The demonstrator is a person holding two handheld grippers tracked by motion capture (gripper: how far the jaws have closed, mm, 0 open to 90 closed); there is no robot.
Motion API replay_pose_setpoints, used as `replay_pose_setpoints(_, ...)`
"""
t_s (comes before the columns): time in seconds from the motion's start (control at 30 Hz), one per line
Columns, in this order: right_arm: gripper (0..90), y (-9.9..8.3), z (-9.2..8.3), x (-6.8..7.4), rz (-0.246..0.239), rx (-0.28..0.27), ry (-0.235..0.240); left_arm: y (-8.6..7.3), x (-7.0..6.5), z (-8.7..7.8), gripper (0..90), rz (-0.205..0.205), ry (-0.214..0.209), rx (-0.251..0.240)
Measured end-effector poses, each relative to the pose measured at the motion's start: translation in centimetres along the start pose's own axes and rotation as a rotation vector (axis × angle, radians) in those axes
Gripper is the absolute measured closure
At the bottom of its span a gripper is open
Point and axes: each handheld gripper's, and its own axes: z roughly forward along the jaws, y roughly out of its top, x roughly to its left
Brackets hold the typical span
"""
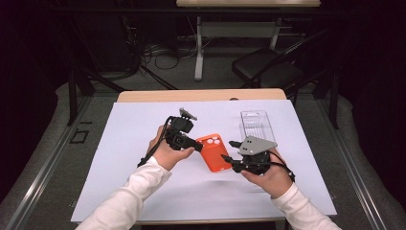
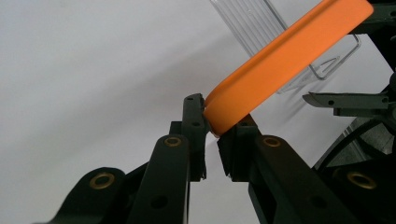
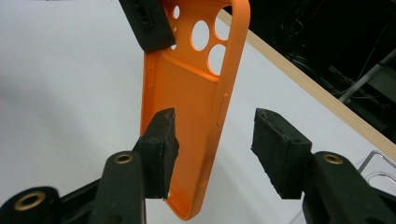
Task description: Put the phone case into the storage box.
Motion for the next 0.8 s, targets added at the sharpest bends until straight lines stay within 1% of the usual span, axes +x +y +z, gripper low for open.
replay_pose_setpoints(0.27, 50.3, 0.6, 0.1, 0.0, 0.003, 0.007, 0.003, 0.1, -0.3, 0.2, 81.3, 0.006, 0.007, 0.003)
replay_pose_setpoints(0.37, 50.8, 0.8, 0.2, 0.0, 0.013, 0.009, 0.002, 0.1, -0.4, 0.4, 81.4, 0.012, 0.007, 0.011)
replay_pose_setpoints(0.53, 52.0, 0.9, 0.3, 0.0, 0.013, 0.01, -0.002, 0.1, -0.8, 0.7, 81.4, 0.024, 0.012, 0.013)
replay_pose_setpoints(0.6, 53.2, 1.0, 0.3, -0.1, 0.018, 0.011, -0.002, 0.2, -0.9, 0.8, 81.3, 0.022, 0.01, 0.015)
replay_pose_setpoints(0.8, 58.2, 1.2, 0.2, -0.1, 0.029, 0.022, -0.002, 0.1, -1.0, 1.0, 81.3, 0.032, 0.02, 0.024)
